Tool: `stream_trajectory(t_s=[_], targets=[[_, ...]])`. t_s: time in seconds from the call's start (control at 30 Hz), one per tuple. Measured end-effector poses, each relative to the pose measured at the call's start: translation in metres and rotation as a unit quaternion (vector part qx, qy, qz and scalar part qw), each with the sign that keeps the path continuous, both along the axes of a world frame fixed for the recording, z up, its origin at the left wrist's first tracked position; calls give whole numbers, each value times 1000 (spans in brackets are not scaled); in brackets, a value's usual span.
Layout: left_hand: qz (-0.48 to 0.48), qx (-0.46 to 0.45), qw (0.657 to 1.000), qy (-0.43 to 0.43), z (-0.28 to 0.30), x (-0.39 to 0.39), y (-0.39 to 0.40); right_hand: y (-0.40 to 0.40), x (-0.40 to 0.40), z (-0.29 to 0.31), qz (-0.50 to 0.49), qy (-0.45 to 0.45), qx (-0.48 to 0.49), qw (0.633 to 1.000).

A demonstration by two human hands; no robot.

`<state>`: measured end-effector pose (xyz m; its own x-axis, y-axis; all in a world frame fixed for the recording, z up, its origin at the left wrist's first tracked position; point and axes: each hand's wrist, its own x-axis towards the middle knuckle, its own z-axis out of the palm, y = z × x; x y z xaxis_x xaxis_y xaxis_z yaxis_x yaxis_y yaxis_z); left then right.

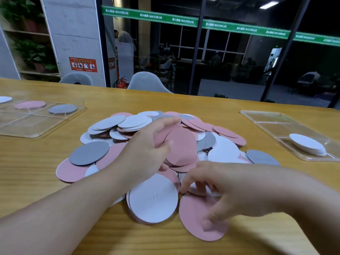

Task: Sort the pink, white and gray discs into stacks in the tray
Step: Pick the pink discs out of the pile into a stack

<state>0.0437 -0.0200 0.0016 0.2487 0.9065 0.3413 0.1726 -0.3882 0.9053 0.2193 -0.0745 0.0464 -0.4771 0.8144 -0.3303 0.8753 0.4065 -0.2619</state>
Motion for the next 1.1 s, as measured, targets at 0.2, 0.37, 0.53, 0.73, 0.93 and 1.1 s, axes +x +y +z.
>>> stream_trajectory(t_s=[0.2, 0.37, 0.53, 0.73, 0.93, 1.1], targets=[[-3, -8, 1000, -4, 2, 1, -4, 2, -2, -2, -39, 24, 4, 999], [5, -1, 1000, 3, 2, 0, -4, 12, 1, -7, -32, 64, 27, 997], [3, 6, 1000, -3, 2, -1, -3, 21, 8, -5, -30, 143, -16, 989], [0, -22, 998, -52, 4, -3, -3, 34, 15, -8, -164, 379, 4, 911], [-21, 0, 999, -43, 2, -2, -3, 35, -1, -20, -220, 488, 127, 835], [43, 70, 996, -36, -2, -3, 1, 36, -1, -24, -163, 421, 217, 865]])
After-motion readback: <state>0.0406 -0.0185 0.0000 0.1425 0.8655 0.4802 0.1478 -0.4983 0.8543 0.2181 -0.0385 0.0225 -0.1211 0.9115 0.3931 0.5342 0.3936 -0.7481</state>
